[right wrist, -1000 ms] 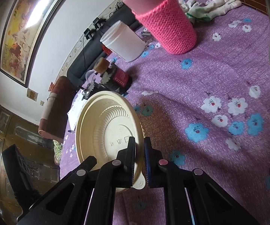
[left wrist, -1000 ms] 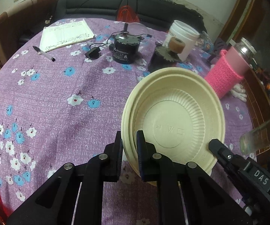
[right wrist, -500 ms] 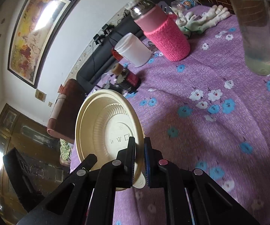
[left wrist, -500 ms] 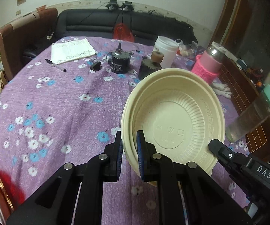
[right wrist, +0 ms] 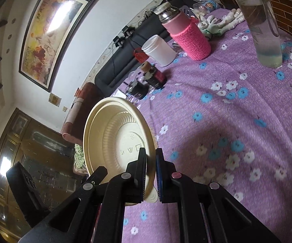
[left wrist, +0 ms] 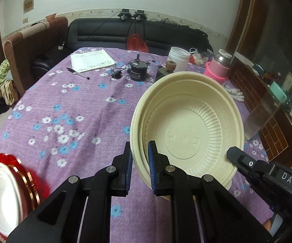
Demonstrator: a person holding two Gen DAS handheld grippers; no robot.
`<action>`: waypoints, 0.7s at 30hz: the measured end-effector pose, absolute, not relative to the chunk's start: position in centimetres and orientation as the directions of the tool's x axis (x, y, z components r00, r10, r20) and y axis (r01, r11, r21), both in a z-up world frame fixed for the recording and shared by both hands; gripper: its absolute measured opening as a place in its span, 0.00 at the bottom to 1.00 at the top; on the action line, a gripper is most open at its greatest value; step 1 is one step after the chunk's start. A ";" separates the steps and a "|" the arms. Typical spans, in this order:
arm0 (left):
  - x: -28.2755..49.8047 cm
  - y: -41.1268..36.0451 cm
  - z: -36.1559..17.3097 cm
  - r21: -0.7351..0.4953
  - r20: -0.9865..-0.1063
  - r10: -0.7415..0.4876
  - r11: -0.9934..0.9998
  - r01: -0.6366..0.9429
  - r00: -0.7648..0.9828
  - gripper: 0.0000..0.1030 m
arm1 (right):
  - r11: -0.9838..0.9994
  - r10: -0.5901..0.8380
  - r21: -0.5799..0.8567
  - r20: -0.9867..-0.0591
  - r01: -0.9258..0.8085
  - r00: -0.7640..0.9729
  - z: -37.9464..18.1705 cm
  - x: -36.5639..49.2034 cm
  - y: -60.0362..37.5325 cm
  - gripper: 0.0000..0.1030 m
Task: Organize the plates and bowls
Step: 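Carry the beige bowl with both grippers toward the red plate stack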
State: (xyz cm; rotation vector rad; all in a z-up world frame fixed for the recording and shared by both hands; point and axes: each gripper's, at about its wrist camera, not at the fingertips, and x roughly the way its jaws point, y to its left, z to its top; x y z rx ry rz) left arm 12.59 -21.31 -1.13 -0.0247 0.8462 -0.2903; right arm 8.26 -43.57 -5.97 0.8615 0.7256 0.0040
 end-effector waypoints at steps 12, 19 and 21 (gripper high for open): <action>8.1 -16.0 -0.2 -0.095 -0.720 -0.203 0.976 0.196 0.663 0.13 | 0.679 0.345 0.703 -0.560 0.212 0.753 -5.4 4.9 -38.5 0.08; 6.0 -12.8 0.3 -0.079 -0.701 -0.166 0.985 0.156 0.694 0.13 | 0.692 0.380 0.704 -0.545 0.161 0.748 -4.5 3.8 -35.0 0.08; 5.7 -11.8 0.4 -0.077 -0.697 -0.156 0.987 0.143 0.700 0.13 | 0.698 0.391 0.701 -0.545 0.147 0.741 -4.3 3.6 -33.8 0.08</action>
